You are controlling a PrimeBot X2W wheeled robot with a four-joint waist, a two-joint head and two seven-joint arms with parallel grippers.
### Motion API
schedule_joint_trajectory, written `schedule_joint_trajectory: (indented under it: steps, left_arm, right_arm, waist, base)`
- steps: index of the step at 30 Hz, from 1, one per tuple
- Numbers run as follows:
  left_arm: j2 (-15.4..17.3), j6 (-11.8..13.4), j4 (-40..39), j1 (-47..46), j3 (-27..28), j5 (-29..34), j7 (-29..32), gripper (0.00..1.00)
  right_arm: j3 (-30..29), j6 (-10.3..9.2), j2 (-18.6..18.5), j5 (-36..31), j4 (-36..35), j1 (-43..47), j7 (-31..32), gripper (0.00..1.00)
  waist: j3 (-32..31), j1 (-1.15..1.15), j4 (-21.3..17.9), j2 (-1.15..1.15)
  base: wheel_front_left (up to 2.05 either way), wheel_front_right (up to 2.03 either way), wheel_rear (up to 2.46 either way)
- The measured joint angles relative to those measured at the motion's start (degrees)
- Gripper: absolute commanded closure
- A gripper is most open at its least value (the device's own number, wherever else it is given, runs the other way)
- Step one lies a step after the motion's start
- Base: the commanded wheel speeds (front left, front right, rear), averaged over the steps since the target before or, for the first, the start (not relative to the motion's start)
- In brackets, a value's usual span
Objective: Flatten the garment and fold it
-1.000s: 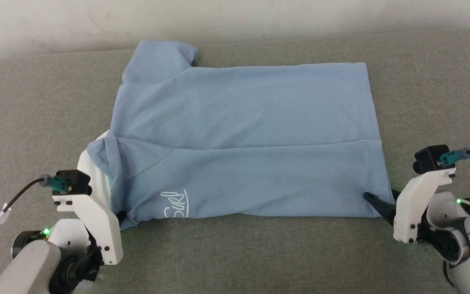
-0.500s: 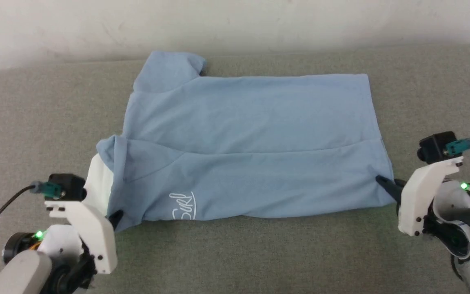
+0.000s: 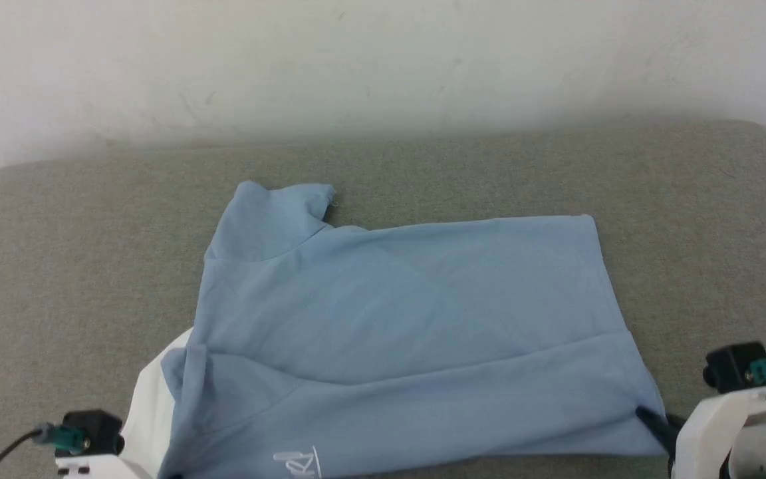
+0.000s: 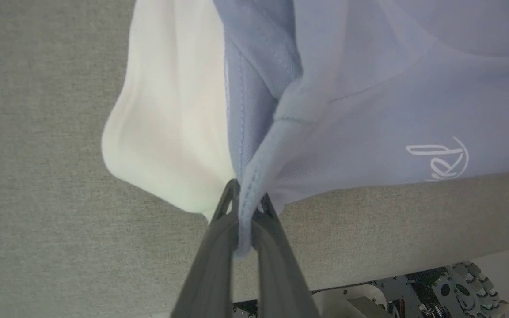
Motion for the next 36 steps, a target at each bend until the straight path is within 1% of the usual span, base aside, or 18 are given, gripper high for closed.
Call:
schedule_joint_trajectory:
  steps: [1,2,3,4,7,9,11,13,15,18,23,26,30,33,36]
  left_arm:
    - [-0.51,0.10,0.37,0.71,-0.07,-0.20,-0.45,0.89]
    - [-1.40,0.10,0.84,1.07,0.00,-0.85,-1.22,0.35]
    - [-2.16,0.08,1.57,1.13,-0.04,-0.97,-1.98,0.00]
    - [-2.55,0.03,2.32,1.13,-0.12,-0.97,-2.61,0.00]
    - [-3.42,-0.36,4.21,0.81,0.53,-0.57,-5.13,0.00]
    - [-4.28,0.19,4.59,-0.11,1.92,-0.55,-6.72,0.00]
    - [-4.57,0.93,4.45,-1.65,3.55,-0.24,-8.62,0.00]
    - [-4.65,1.15,4.04,-3.62,4.85,0.10,-10.04,0.00]
    - [-4.76,1.15,3.54,-6.14,5.76,0.67,-11.46,0.00]
    - [-5.02,1.14,4.12,-11.57,6.49,2.75,-13.88,0.00]
    - [-7.75,0.94,9.58,-23.36,6.65,5.14,-18.18,0.00]
    - [-9.04,-0.26,14.75,-31.79,6.06,6.78,-19.61,0.00]
    - [-9.65,-2.48,22.85,-42.16,5.17,7.75,-19.79,0.00]
    - [-9.35,-4.81,28.97,-48.88,4.42,7.72,-18.03,0.00]
    - [-8.62,-7.56,34.16,-54.27,2.94,7.72,-14.40,0.00]
  right_arm:
    - [-0.22,0.00,0.48,-0.37,0.20,0.92,0.00,0.53]
    - [-0.41,-0.01,1.13,-0.40,0.48,1.71,-0.19,0.00]
    - [-0.33,-0.02,1.64,-0.67,0.69,2.29,-0.84,0.00]
    - [-0.11,-0.02,1.88,-1.30,0.64,2.69,-2.03,0.00]
    - [-0.52,-0.02,3.13,-3.25,-0.98,2.63,-9.09,0.00]
    - [-1.31,-0.02,4.20,-4.78,-2.75,2.61,-13.46,0.00]
    - [-2.89,-0.02,5.99,-6.22,-4.83,2.50,-17.34,0.00]
    - [-4.70,-0.02,7.84,-7.95,-6.67,2.23,-20.40,0.00]
    - [-6.21,-0.02,9.62,-9.24,-8.54,1.64,-22.54,0.00]
    - [-7.25,-0.02,11.31,-11.23,-11.49,-0.04,-25.02,0.00]
    - [-7.56,-0.01,12.23,-12.92,-16.56,-4.30,-27.52,0.00]
    - [-7.22,-0.02,12.36,-13.17,-18.59,-7.04,-28.47,0.00]
    - [-6.05,-0.01,12.35,-13.14,-19.33,-10.02,-29.59,0.00]
    - [-5.27,-0.01,12.34,-13.01,-18.84,-11.33,-29.97,0.00]
    - [-4.37,-0.01,12.38,-12.72,-17.64,-12.07,-30.40,0.00]
  waist:
    - [0.04,0.00,-0.19,0.00]
    - [0.11,0.01,-0.35,0.00]
    - [0.19,0.00,-0.48,0.00]
    - [0.29,0.00,-0.57,0.00]
    - [0.63,0.01,-0.80,0.00]
    - [0.73,0.01,-1.03,0.00]
    - [0.78,0.01,-1.38,0.00]
    - [0.98,0.01,-1.82,0.00]
    - [1.46,0.01,-2.17,0.00]
    - [2.81,0.02,-2.63,0.00]
    - [6.50,0.02,-3.37,0.00]
    - [9.38,0.03,-3.99,0.00]
    - [13.27,0.03,-5.13,0.00]
    - [15.91,0.04,-6.30,0.00]
    - [17.95,0.04,-7.92,0.00]
  base:
    - [0.00,0.00,0.00]
    - [0.00,0.00,0.00]
    - [0.00,0.00,0.00]
    - [0.00,0.00,0.00]
    - [0.00,0.00,0.00]
    - [0.00,0.00,0.00]
    - [0.00,0.00,0.00]
    - [0.00,0.00,0.00]
    - [0.00,0.00,0.00]
    - [0.00,0.00,0.00]
    - [0.00,0.00,0.00]
    - [0.00,0.00,0.00]
    - [0.00,0.00,0.00]
    - [0.00,0.00,0.00]
    - [0.00,0.00,0.00]
